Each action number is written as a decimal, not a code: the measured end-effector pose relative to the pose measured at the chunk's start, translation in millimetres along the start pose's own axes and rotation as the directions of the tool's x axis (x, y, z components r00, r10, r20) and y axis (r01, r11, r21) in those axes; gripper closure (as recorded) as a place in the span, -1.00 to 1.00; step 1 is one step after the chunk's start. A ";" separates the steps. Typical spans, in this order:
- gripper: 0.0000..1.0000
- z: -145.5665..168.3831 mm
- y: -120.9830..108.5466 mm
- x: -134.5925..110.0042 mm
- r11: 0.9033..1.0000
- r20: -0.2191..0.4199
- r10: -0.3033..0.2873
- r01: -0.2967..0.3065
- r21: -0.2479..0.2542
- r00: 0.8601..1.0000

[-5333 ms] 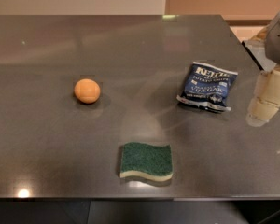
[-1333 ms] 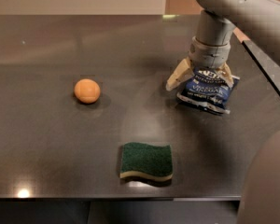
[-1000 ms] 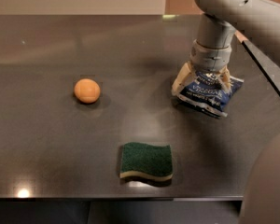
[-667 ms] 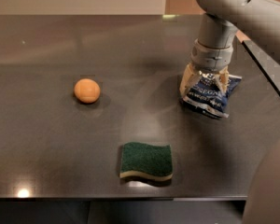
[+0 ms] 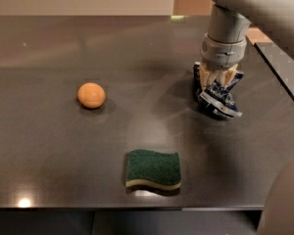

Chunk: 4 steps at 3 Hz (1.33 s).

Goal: Pick blue chip bag

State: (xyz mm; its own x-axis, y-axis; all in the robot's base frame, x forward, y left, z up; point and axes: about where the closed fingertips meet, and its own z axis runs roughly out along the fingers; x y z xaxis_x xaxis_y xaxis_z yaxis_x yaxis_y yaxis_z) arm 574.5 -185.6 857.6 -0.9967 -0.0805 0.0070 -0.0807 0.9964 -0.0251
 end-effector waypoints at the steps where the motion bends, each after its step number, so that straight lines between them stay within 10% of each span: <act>1: 1.00 -22.2 2.2 -4.6 0.999 0.052 -0.027 0.026 0.028 0.998; 4: 1.00 -134.2 8.1 0.9 0.988 0.300 -0.150 0.135 0.069 0.942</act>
Offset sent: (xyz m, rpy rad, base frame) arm -0.0089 0.0067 0.1011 -0.0752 -0.1681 0.1034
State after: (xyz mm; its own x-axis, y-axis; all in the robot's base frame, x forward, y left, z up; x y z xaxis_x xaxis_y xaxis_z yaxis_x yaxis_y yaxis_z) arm 573.6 -174.2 991.5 -0.9283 -0.2332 -0.2897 -0.2151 0.9721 -0.0931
